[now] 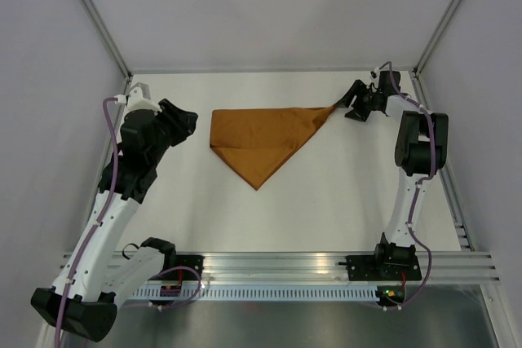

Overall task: Fold the napkin, place the utensils inside, and roll it up
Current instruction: Fold the napkin

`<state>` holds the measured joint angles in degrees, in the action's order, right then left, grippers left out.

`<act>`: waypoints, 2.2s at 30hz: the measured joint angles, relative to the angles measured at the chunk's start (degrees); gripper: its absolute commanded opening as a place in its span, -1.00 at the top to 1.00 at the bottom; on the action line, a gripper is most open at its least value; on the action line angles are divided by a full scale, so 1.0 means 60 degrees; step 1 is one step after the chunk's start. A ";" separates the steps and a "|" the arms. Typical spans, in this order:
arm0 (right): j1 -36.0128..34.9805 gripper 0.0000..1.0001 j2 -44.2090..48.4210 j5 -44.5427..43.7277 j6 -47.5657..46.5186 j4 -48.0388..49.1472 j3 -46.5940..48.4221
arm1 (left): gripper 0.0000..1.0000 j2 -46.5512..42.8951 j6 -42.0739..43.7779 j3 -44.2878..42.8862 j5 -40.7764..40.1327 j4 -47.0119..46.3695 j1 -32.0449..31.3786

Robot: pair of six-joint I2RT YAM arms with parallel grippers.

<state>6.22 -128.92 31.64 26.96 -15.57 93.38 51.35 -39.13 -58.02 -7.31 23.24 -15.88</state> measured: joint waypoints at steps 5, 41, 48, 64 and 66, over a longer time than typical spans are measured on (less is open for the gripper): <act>0.0000 -0.30 -0.0266 0.0288 0.1129 0.0834 -0.0004 | 0.00 0.0000 0.0000 0.0018 -0.0004 -0.0036 0.0000; -0.0375 0.92 -0.0816 0.0419 0.2014 0.2947 0.0426 | 0.01 -0.0033 0.0000 0.0051 -0.0007 -0.0033 0.0000; -0.1235 0.93 0.1290 0.0426 0.0882 0.3260 -0.0426 | 0.00 -0.0029 0.0004 0.0051 -0.0011 -0.0033 0.0000; -0.4561 0.94 0.4076 0.0248 -0.3417 0.1100 -0.2980 | 0.01 0.0106 0.0004 0.0051 -0.0004 -0.0109 0.0000; -0.4911 0.95 0.4127 0.0091 -0.3821 0.0750 -0.3034 | 0.01 0.0106 0.0004 0.0051 -0.0004 -0.0117 0.0000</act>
<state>-23.24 -104.16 32.18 4.03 -11.07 75.18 51.99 -39.11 -57.71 -7.33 22.55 -15.88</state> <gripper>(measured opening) 0.095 0.499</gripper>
